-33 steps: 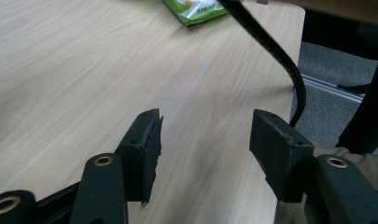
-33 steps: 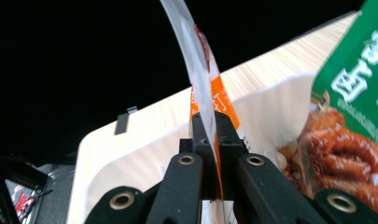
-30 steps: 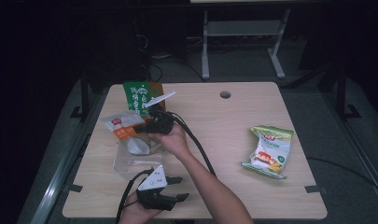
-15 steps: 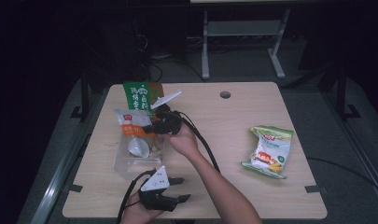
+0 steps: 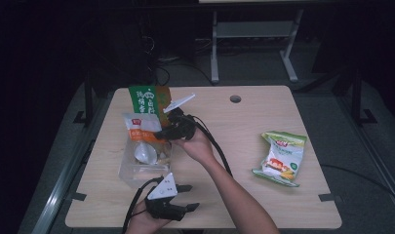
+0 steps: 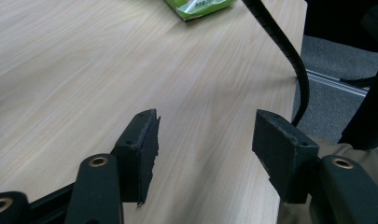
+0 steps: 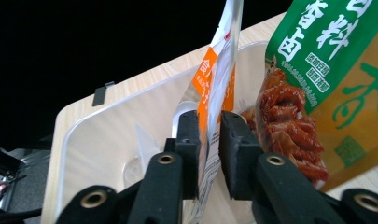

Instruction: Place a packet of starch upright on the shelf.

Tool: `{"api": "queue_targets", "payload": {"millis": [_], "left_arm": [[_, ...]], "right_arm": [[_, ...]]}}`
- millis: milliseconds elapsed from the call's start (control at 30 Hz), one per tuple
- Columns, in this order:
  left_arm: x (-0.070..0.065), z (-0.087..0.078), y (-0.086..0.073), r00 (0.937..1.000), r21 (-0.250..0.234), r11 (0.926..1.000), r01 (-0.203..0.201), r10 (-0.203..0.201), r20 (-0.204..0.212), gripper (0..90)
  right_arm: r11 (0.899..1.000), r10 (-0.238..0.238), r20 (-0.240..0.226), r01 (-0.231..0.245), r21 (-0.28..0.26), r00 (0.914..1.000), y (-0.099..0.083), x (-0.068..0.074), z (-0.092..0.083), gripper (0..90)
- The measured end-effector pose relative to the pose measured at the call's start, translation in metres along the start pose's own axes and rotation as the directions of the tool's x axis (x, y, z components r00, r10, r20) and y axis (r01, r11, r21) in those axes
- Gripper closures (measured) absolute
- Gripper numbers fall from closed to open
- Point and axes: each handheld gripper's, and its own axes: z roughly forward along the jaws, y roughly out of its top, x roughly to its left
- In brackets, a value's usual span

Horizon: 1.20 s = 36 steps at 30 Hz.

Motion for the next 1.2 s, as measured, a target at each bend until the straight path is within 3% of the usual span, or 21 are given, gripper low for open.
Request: {"api": "queue_targets", "payload": {"millis": [200,467,733,867,1200], "left_arm": [[0.000,0.002,0.000,1.0000,0.004,1.0000,0.008,-0.008,-0.001,37.5],[0.000,0.002,0.000,1.0000,0.011,0.9999,0.004,-0.004,-0.004,36.9],[0.000,0.004,-0.001,1.0000,0.022,0.9997,0.003,-0.003,-0.004,36.6],[0.001,0.006,-0.001,1.0000,0.025,0.9997,0.000,0.000,-0.003,36.4],[0.000,0.006,0.000,1.0000,0.024,0.9997,0.000,0.000,-0.001,36.2]], "right_arm": [[1.000,0.002,-0.019,-0.002,0.009,0.9998,-0.003,0.001,-0.016,68.6],[1.000,-0.011,-0.009,0.011,0.012,0.9999,-0.012,0.002,-0.037,62.9],[1.000,0.014,-0.015,-0.014,0.005,0.9998,-0.026,0.000,-0.061,58.5],[1.000,0.008,0.003,-0.008,0.003,1.0000,-0.033,-0.002,-0.075,57.3],[0.999,0.051,0.039,-0.051,0.001,0.9979,-0.059,-0.010,-0.110,54.2]]}}
